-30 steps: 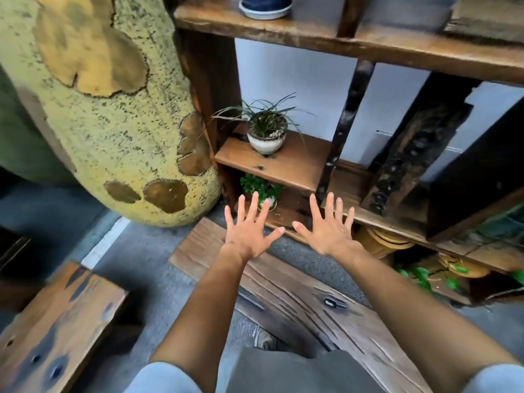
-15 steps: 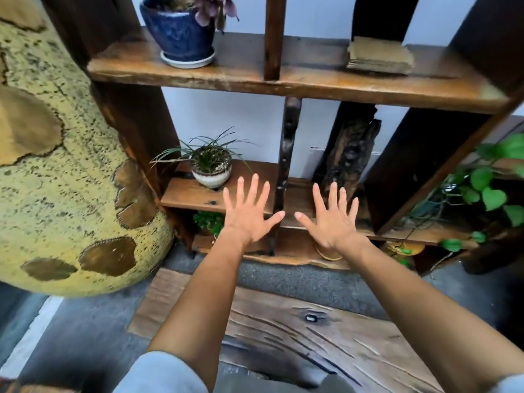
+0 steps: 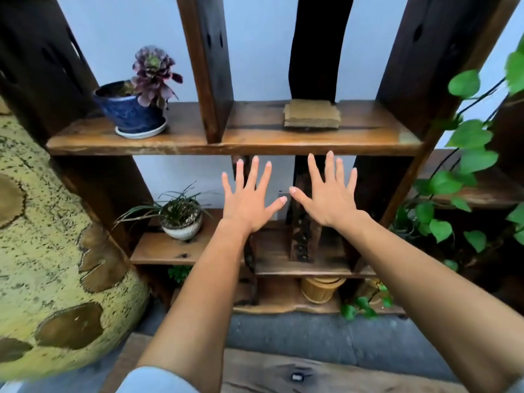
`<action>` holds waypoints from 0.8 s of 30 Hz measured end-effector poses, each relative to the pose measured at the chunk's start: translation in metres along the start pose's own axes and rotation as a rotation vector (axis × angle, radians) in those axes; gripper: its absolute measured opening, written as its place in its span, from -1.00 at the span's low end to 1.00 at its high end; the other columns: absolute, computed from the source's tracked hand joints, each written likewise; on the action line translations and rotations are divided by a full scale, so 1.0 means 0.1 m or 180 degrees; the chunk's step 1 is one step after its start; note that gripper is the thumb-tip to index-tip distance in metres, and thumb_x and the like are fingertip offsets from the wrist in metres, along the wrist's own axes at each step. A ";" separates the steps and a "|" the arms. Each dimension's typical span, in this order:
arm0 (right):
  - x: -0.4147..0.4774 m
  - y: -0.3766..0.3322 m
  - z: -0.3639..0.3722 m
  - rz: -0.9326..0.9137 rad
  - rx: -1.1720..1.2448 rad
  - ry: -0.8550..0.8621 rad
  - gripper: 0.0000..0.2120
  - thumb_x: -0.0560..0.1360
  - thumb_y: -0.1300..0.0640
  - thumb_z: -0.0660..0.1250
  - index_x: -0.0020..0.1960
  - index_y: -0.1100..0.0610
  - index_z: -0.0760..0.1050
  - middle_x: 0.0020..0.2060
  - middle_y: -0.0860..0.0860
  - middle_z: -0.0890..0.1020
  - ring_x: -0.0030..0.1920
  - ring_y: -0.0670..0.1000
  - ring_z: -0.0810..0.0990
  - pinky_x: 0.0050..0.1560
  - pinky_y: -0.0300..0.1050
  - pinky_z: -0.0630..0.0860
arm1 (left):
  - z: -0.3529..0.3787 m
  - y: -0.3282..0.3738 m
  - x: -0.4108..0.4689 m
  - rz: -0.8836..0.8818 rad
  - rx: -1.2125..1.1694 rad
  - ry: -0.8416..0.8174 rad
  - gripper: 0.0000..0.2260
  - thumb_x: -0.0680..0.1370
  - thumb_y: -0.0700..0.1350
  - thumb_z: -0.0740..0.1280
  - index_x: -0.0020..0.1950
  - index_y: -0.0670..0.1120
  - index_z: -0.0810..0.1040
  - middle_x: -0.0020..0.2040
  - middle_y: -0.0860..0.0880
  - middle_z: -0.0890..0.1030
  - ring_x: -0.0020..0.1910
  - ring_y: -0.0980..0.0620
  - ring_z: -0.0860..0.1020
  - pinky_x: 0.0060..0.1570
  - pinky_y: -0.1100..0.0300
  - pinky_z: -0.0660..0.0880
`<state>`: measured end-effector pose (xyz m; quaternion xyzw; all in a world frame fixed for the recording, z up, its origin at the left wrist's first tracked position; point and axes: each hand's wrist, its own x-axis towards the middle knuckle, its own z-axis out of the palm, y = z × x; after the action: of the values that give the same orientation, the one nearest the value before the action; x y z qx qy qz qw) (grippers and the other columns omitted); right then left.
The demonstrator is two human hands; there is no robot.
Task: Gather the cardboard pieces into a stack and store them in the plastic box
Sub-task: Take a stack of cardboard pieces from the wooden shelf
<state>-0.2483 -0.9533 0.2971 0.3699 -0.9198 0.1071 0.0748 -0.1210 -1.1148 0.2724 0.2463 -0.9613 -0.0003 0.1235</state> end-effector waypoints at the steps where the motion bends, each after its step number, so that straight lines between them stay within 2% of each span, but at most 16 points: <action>1: 0.09 0.08 -0.08 -0.0041 0.0015 0.0036 -0.15 0.55 -0.48 -0.08 0.66 -0.06 -0.24 0.65 0.20 -0.21 0.64 0.25 -0.22 0.54 0.42 -0.25 | -0.06 0.08 0.10 -0.0026 0.0016 0.0049 -0.20 0.57 0.49 -0.07 0.67 0.15 -0.29 0.71 0.00 -0.25 0.66 -0.20 -0.29 0.52 -0.38 -0.27; 7: 0.51 0.46 -0.45 -0.0227 0.0012 0.0145 -0.14 0.55 -0.49 -0.10 0.66 -0.07 -0.28 0.65 0.19 -0.21 0.64 0.26 -0.23 0.53 0.41 -0.26 | -0.29 0.41 0.57 -0.0159 0.0080 0.0211 -0.19 0.56 0.51 -0.11 0.67 0.15 -0.28 0.70 -0.02 -0.27 0.66 -0.21 -0.30 0.53 -0.39 -0.25; 15: 0.95 0.84 -0.65 -0.0232 0.0017 -0.0084 -0.15 0.57 -0.47 -0.08 0.65 -0.06 -0.31 0.64 0.22 -0.22 0.64 0.28 -0.20 0.56 0.38 -0.21 | -0.43 0.63 1.07 -0.0371 0.0094 0.0127 -0.18 0.52 0.54 -0.17 0.67 0.16 -0.28 0.68 -0.02 -0.35 0.66 -0.22 -0.29 0.53 -0.40 -0.20; 17: 1.09 0.90 -0.67 -0.0170 0.0185 -0.0171 -0.14 0.57 -0.46 -0.04 0.65 -0.06 -0.31 0.64 0.22 -0.21 0.64 0.29 -0.18 0.57 0.37 -0.16 | -0.47 0.66 1.22 -0.0351 0.0029 0.0037 -0.18 0.53 0.54 -0.13 0.66 0.17 -0.30 0.67 -0.02 -0.37 0.67 -0.23 -0.23 0.55 -0.37 -0.13; 20: 1.29 0.95 -0.70 0.0018 0.0665 -0.0356 -0.12 0.56 -0.46 0.00 0.65 -0.06 -0.31 0.65 0.22 -0.19 0.64 0.32 -0.09 0.58 0.34 -0.01 | -0.50 0.70 1.45 -0.0460 -0.0250 -0.0053 -0.19 0.55 0.52 -0.05 0.66 0.20 -0.31 0.66 -0.01 -0.40 0.68 -0.26 -0.10 0.55 -0.32 0.12; 24: 1.55 1.03 -0.73 0.0382 0.1282 -0.0556 -0.09 0.55 -0.46 0.05 0.65 -0.03 -0.29 0.64 0.28 -0.06 0.59 0.38 0.14 0.57 0.29 0.13 | -0.52 0.71 1.69 -0.0695 -0.0629 -0.0118 -0.19 0.56 0.50 -0.02 0.66 0.20 -0.27 0.66 0.01 -0.42 0.67 -0.28 0.02 0.49 -0.29 0.29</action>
<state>-0.4266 -0.9659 0.3872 0.3299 -0.9032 0.2604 -0.0870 -0.2861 -1.1291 0.3669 0.3359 -0.9262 -0.1130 0.1286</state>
